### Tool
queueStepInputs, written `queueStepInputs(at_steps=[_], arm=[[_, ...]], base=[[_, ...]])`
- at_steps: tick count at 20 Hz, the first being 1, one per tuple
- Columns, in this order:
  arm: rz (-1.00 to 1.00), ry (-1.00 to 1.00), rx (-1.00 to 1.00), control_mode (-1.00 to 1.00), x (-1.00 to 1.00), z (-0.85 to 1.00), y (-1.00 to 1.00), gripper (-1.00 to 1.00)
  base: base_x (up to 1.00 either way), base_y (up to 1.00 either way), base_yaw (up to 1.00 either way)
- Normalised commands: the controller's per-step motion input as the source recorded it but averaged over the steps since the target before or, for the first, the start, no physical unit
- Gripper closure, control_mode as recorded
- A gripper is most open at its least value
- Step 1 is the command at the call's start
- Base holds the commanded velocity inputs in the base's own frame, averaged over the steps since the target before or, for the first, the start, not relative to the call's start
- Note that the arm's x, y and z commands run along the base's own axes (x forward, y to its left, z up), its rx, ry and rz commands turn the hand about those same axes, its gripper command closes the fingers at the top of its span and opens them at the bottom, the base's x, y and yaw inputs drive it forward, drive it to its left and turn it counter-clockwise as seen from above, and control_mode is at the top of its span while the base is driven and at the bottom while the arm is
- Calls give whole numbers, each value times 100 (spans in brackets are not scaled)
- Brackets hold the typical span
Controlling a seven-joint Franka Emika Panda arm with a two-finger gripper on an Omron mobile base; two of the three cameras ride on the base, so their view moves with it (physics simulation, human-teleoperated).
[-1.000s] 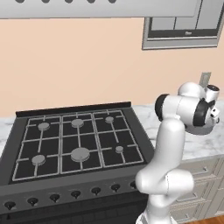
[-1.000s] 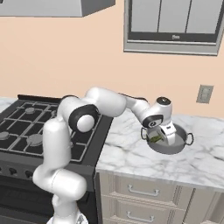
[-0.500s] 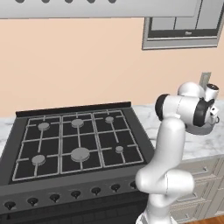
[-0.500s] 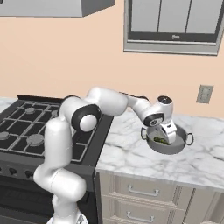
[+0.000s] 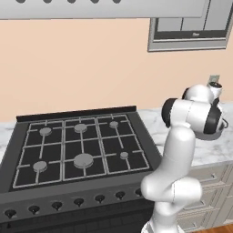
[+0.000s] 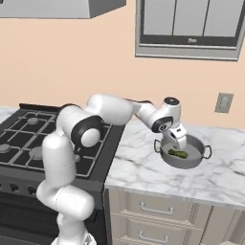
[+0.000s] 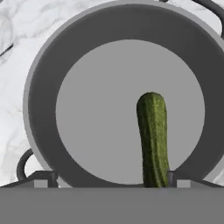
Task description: Turn on the sink faucet. Then move the squash from the counter to the sink. Turn off the sink. Move the vegetable from the sink to the pot next to the stove. Finally move the pot to the rear center burner.
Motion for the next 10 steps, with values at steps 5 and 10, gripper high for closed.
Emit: queueStepInputs(at_steps=[5,10], arm=[[23,4,-21,-100,0,0,39,-100],[24,13,-23,-100,0,0,25,-100]], base=[[0,0,0],[0,0,0]])
